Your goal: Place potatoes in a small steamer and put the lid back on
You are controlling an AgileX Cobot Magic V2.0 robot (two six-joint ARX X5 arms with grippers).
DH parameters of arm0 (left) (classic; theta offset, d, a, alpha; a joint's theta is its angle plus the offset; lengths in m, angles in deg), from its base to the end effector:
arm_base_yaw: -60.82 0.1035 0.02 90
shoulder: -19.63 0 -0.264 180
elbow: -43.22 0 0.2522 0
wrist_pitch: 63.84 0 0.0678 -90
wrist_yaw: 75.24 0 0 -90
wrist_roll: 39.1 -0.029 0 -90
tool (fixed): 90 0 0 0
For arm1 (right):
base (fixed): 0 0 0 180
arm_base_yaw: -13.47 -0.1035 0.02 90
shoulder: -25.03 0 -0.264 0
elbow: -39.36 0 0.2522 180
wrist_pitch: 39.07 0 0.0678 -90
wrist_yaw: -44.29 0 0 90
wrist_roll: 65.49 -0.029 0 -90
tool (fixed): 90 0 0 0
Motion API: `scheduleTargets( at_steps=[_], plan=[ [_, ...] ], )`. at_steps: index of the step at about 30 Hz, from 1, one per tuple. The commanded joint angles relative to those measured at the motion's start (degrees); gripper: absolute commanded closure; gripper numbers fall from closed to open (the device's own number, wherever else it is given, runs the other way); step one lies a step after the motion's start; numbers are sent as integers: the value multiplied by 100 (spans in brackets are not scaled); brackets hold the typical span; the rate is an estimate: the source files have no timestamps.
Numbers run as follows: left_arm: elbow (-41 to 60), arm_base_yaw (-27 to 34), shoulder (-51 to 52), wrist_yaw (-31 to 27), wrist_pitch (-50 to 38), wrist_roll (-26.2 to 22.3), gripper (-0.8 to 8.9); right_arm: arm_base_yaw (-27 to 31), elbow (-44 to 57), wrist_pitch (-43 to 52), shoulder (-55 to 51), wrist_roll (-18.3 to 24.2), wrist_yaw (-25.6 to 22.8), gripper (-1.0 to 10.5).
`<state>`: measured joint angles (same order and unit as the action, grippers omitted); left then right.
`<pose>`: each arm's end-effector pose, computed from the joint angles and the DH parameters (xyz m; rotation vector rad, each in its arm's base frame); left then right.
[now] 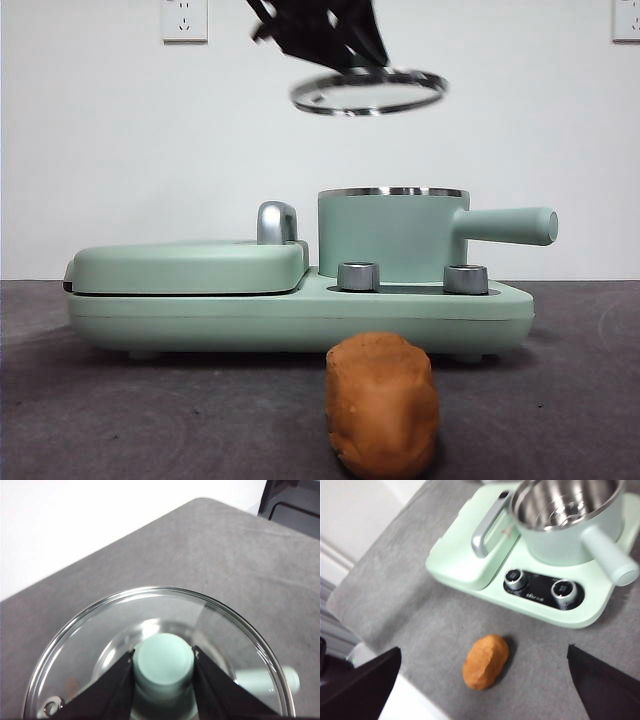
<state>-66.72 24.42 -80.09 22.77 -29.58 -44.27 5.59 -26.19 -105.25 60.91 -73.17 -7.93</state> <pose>0.3203 -0.2412 0.3691 0.1899 0.3826 -0.7824 0.0948 0.0311 0.3291 0.2914 0.6837 0.7271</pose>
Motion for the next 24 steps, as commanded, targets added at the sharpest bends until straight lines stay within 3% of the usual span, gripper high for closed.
scheduleTargets(
  at_steps=[1, 6, 14, 24],
  plan=[
    [-181, 59, 236, 35, 391, -111, 773, -367, -160, -59, 289, -50, -315, 418],
    [-181, 317, 623, 37, 955, -192, 792, -1279, -170, -50, 817, -306, -863, 418],
    [-181, 839, 1110, 35, 1519, -184, 792, -3062, -170, 225, 1954, -1113, -2225, 418],
    [-179, 1073, 1508, 37, 2114, -190, 795, -4245, -170, 1139, 3574, -1950, -2990, 418]
  ],
)
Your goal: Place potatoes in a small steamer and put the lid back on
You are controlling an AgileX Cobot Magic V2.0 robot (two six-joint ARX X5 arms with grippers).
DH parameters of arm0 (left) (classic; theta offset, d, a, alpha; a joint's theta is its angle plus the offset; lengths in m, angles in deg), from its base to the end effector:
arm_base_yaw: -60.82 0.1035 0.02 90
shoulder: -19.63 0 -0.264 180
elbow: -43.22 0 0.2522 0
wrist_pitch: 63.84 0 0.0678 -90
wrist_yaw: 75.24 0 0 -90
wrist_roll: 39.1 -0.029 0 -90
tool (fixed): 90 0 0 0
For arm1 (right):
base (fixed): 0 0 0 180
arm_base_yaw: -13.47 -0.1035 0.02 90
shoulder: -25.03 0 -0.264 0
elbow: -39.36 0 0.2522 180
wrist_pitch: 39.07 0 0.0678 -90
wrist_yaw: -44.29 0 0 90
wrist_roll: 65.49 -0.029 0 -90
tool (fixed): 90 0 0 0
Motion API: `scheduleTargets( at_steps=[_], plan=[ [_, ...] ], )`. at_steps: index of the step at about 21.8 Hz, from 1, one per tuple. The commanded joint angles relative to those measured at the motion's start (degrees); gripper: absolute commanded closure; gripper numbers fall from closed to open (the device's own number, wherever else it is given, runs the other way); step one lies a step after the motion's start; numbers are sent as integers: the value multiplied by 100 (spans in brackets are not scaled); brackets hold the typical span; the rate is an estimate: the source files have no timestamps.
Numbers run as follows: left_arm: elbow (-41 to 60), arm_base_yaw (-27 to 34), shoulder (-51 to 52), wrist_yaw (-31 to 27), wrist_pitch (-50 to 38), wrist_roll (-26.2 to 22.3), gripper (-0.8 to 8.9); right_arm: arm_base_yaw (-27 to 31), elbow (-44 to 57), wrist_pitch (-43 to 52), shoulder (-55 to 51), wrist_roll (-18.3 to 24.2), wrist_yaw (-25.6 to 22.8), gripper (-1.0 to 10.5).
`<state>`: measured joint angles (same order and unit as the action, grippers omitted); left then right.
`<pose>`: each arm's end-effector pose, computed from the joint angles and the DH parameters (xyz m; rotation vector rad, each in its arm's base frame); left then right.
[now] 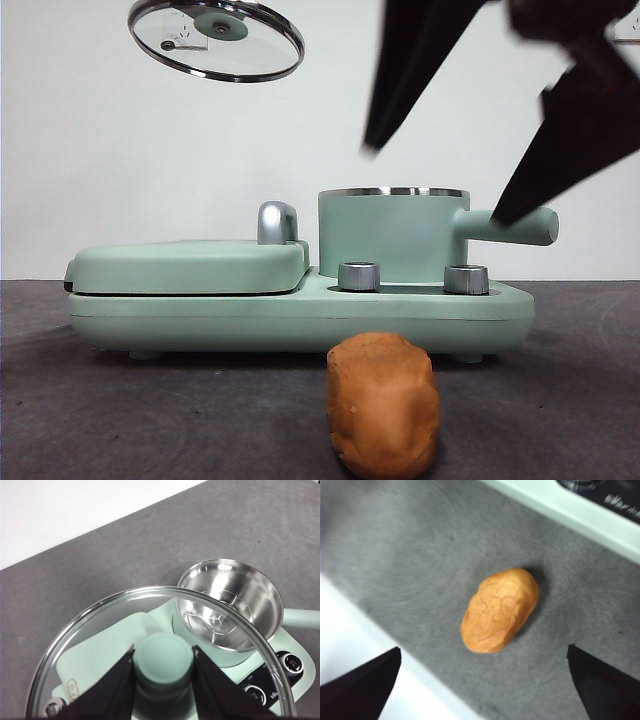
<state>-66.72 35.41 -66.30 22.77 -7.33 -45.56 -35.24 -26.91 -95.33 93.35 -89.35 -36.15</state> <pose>0.2810 -0.1380 0.4176 0.1936 0.5364 -0.5993 0.1450 0.1724 0.2578 -0.0043 1.1604 0.6939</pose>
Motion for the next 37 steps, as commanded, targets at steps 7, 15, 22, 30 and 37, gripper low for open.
scheduleTargets(
  at_steps=[7, 15, 22, 30, 37],
  plan=[
    [-179, -26, 343, 37, -22, -79, 795, -398, -98, 706, 1292, -470, -407, 418],
    [-179, -26, 417, 37, 92, -76, 795, -479, -98, 1233, 2356, -461, -575, 607],
    [-179, -24, 417, 37, 105, -79, 795, -376, -800, 337, 2328, -92, -361, 813],
    [-179, -26, 415, 39, 153, -76, 795, 1119, -3794, -1475, 2647, 1137, -315, 813],
    [-177, -26, 415, 42, 267, -74, 795, 2155, -5807, -1930, 3987, 1429, -227, 813]
  ],
)
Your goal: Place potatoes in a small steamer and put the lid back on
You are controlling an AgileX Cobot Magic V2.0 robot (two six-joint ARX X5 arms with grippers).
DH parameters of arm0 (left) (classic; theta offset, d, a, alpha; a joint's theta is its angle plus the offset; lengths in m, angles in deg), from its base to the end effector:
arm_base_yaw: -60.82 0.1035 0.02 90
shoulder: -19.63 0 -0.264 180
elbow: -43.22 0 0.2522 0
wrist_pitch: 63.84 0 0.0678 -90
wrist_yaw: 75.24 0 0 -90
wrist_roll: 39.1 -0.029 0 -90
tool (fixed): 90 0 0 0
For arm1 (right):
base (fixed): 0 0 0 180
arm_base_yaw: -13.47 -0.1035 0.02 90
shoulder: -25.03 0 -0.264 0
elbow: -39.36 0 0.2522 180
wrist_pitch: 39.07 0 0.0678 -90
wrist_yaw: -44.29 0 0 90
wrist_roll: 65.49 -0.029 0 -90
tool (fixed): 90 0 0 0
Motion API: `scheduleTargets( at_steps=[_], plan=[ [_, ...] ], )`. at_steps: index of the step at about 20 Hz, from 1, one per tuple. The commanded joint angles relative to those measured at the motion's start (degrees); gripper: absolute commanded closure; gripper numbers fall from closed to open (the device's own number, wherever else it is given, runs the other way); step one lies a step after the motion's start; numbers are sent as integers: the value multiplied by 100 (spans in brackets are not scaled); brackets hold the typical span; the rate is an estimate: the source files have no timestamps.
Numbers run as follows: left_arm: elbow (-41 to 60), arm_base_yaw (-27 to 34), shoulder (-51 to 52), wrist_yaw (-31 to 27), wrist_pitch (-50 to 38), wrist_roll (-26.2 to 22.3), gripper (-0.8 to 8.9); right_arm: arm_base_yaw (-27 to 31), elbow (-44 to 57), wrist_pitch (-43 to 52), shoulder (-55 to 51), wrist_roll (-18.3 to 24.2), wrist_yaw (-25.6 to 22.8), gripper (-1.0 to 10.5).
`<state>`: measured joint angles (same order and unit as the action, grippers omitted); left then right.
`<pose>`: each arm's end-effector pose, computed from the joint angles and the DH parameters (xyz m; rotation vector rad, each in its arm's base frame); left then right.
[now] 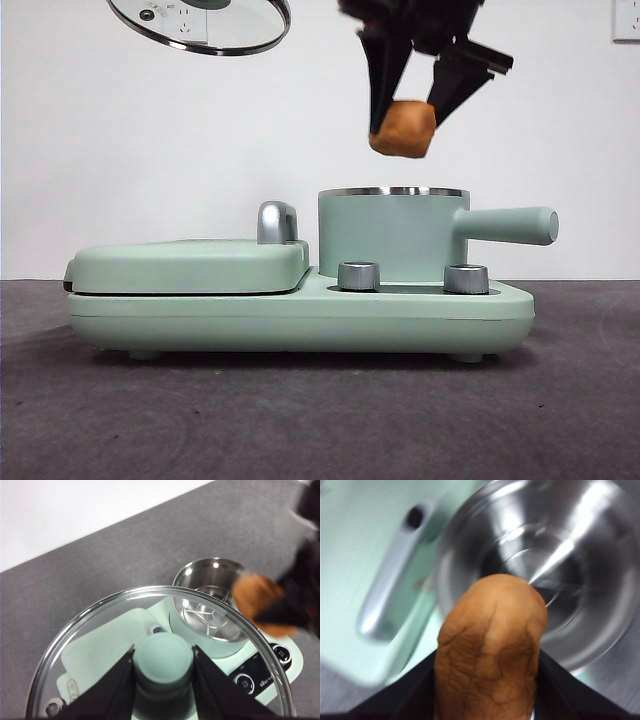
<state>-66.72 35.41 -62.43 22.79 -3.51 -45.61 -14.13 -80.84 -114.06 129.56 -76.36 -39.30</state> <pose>0.2583 -0.1272 0.4311 0.1942 0.5353 -0.5999 0.3338 0.1782 0.3441 -0.0251 1.0761 0.4381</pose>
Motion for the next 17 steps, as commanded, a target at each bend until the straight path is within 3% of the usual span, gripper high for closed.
scheduleTargets(
  at_steps=[1, 10, 16, 17],
  plan=[
    [-177, -26, 28, 39, -111, -70, 795, 105, -549, -57, 494, 133, 138, 813],
    [-175, -26, 28, 44, -138, -50, 795, 417, -1067, -79, 1598, 129, 319, 798],
    [-175, -26, 28, 85, -157, -50, 795, 417, -1165, 98, 1631, 103, 271, 446],
    [-175, -26, 28, 87, -155, -50, 795, 420, -1375, -125, 1631, 105, 273, 445]
  ],
)
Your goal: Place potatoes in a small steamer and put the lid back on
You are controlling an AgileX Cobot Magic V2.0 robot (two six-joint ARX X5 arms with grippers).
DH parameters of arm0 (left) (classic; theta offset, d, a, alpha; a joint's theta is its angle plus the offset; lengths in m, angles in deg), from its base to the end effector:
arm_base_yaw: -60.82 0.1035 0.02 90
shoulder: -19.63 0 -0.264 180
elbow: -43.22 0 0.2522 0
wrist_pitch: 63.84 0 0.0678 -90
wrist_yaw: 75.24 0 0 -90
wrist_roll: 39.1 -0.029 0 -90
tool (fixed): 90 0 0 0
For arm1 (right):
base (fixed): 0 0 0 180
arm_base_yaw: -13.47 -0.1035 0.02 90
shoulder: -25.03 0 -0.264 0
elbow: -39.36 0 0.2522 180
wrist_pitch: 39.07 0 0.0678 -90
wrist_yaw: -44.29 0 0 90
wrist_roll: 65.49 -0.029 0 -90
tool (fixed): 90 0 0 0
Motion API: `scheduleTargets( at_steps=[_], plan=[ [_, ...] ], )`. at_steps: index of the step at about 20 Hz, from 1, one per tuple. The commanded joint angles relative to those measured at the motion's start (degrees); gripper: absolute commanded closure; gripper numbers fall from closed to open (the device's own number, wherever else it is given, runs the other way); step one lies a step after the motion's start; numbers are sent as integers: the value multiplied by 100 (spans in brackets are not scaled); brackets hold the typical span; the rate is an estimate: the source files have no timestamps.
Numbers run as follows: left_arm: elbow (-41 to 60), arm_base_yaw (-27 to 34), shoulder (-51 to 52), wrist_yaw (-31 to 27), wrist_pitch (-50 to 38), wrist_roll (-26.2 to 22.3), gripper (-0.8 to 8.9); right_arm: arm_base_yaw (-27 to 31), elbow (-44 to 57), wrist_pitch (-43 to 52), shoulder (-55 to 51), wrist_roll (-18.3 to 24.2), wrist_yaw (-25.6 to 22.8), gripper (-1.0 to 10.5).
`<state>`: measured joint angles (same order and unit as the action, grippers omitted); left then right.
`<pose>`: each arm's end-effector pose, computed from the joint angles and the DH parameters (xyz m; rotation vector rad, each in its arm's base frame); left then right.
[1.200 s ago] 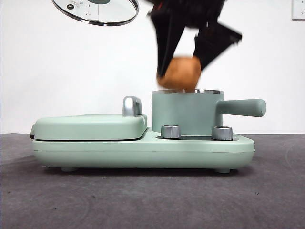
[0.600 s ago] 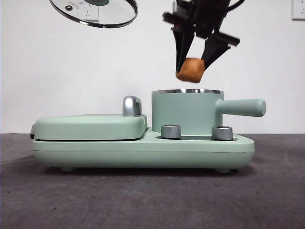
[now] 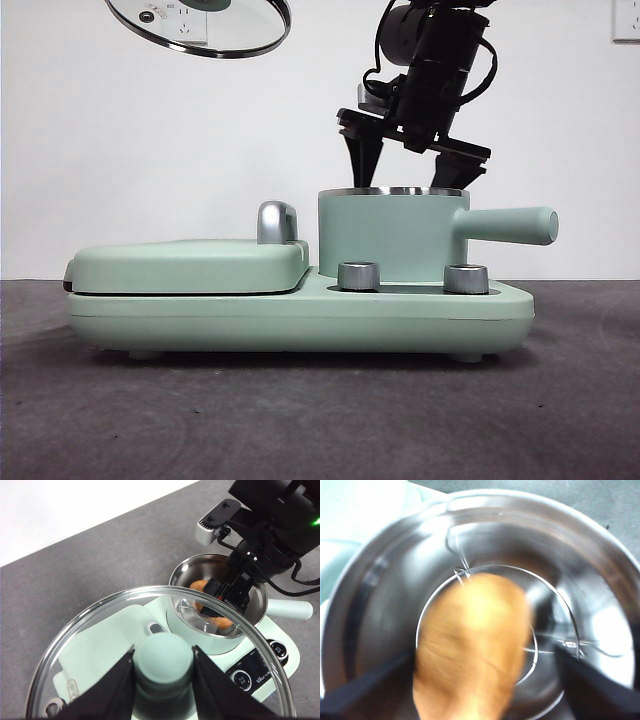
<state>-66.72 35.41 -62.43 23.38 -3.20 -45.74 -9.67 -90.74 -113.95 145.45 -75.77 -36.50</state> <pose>0.2579 -0.1273 0.4307 0.1941 0.5402 -0.6106 0.4053 0.1783 0.2860 0.0158 1.1825 0.3969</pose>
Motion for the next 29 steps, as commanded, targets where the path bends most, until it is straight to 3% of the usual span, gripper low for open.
scheduleTargets(
  at_steps=[1, 5, 7, 12, 18, 21, 26, 29],
  plan=[
    [-173, -28, 26, 28, -190, -37, 795, -28, -713, -479, 42, 48, -9, 445],
    [-162, -55, 17, 39, -199, -37, 795, -37, -1738, -1910, -122, 199, -103, 458],
    [-157, -72, 13, 42, -240, -37, 795, -39, -1709, -2015, -450, 264, -339, 463],
    [-157, -131, -55, 42, -352, 24, 795, -42, -1399, -2022, -1532, 452, -326, 486],
    [-157, -426, -557, 647, -846, 24, 795, -304, 811, -1987, -3630, 463, -361, 486],
    [-157, -625, -968, 647, -1202, 15, 795, -605, 2334, -1172, -4846, 450, -350, 486],
    [-157, -866, -1698, 647, -2389, -35, 795, -1215, 4970, 581, -6900, -442, -372, 486],
    [-157, -968, -2026, 647, -2905, -76, 795, -1598, 5998, 911, -7864, -743, -914, 486]
  ],
)
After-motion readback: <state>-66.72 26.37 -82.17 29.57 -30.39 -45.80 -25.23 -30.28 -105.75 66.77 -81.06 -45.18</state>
